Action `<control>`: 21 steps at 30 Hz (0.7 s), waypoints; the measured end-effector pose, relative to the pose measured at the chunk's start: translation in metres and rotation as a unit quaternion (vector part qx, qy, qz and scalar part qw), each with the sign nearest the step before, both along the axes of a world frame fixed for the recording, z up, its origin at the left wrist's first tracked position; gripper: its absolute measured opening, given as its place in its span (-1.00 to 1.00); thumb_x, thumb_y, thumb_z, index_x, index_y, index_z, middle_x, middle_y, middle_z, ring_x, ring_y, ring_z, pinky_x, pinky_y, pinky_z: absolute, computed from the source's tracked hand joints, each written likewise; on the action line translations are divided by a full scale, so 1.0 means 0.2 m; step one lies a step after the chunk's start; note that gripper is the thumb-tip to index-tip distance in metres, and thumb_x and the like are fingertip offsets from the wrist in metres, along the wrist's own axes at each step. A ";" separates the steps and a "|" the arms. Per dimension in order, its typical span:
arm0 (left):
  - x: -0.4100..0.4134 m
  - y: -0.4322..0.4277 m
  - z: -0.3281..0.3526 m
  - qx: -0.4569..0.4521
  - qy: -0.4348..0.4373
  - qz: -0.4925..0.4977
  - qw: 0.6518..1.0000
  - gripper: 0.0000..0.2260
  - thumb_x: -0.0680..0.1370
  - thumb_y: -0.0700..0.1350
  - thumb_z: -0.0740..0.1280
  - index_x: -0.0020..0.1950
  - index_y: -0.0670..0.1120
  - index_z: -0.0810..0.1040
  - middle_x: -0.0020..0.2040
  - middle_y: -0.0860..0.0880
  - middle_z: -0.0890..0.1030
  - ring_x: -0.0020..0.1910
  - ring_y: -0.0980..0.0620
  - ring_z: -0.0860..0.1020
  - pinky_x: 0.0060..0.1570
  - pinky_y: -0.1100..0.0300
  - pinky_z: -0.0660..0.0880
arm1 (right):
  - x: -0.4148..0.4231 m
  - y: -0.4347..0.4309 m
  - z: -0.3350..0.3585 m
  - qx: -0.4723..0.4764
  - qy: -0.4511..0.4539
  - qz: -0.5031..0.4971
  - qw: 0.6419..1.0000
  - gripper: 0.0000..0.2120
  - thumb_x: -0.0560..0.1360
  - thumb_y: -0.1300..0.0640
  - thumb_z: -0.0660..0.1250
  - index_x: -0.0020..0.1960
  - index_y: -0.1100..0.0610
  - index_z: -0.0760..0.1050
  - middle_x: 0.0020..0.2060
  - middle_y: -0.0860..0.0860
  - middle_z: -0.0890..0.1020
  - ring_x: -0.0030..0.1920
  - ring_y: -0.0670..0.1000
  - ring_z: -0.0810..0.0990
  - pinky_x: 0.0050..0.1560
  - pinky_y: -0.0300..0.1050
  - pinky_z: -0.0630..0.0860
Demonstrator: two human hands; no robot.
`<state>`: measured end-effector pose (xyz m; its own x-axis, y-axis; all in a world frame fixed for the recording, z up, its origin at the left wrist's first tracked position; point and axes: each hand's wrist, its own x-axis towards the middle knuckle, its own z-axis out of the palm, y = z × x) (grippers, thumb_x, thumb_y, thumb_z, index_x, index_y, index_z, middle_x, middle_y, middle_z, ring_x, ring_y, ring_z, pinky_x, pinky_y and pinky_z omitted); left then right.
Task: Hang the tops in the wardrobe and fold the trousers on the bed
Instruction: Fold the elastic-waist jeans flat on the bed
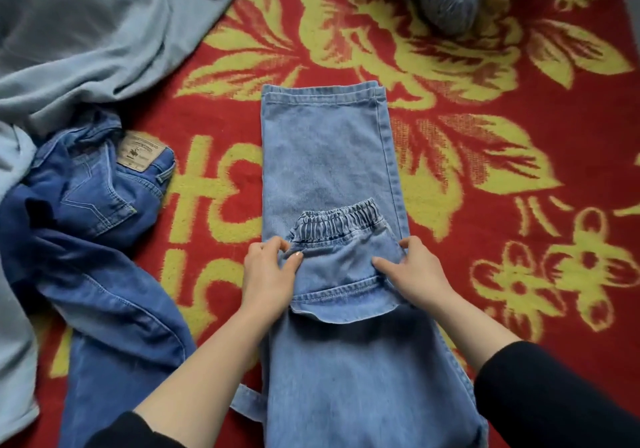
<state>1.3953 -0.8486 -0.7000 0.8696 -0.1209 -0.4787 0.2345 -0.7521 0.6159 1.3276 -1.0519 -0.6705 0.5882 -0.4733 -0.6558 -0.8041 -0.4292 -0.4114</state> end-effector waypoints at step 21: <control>1.05 -0.33 0.26 -0.162 -0.156 0.037 0.974 -0.82 0.54 -0.18 0.31 -0.17 0.08 0.44 -0.06 -0.06 0.62 -0.08 -0.04 0.57 0.05 -0.09 0.53 | 0.88 -0.26 0.21 -0.013 -0.314 -0.131 0.940 -0.86 0.55 0.15 0.30 -0.02 0.10 0.33 -0.38 0.15 0.64 -0.44 0.11 0.65 -0.41 0.02 0.62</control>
